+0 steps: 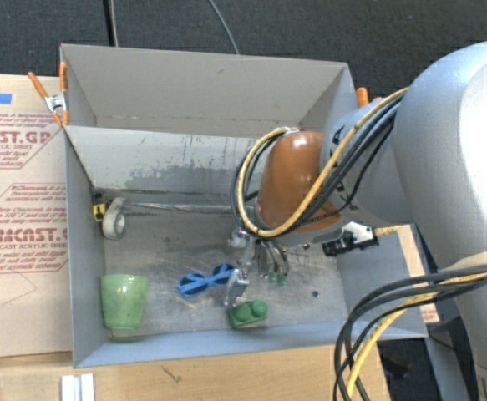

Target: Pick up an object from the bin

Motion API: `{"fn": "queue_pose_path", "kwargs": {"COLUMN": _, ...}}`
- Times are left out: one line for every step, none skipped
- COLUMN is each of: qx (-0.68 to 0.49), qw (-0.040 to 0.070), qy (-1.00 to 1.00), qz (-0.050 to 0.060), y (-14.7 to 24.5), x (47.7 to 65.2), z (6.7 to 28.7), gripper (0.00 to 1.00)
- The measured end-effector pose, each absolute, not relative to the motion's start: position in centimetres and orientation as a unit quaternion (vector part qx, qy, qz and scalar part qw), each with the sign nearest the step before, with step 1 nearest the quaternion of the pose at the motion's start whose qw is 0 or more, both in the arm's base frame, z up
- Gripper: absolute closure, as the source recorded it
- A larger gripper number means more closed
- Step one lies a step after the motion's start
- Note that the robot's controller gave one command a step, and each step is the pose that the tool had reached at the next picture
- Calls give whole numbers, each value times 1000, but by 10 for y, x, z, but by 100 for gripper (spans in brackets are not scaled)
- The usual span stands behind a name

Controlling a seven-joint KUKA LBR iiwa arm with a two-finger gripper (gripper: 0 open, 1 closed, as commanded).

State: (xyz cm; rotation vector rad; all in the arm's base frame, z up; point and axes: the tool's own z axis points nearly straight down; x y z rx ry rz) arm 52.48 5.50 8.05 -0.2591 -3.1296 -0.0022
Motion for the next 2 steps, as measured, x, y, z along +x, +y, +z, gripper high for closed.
{"fn": "queue_pose_path", "kwargs": {"qx": -82, "qw": -2, "qy": -997, "qz": -1, "y": 54, "x": 526, "z": 82, "gripper": 100}}
{"fn": "queue_pose_path", "kwargs": {"qx": -79, "qw": -4, "qy": -997, "qz": -1, "y": 35, "x": 500, "z": 213, "gripper": 100}}
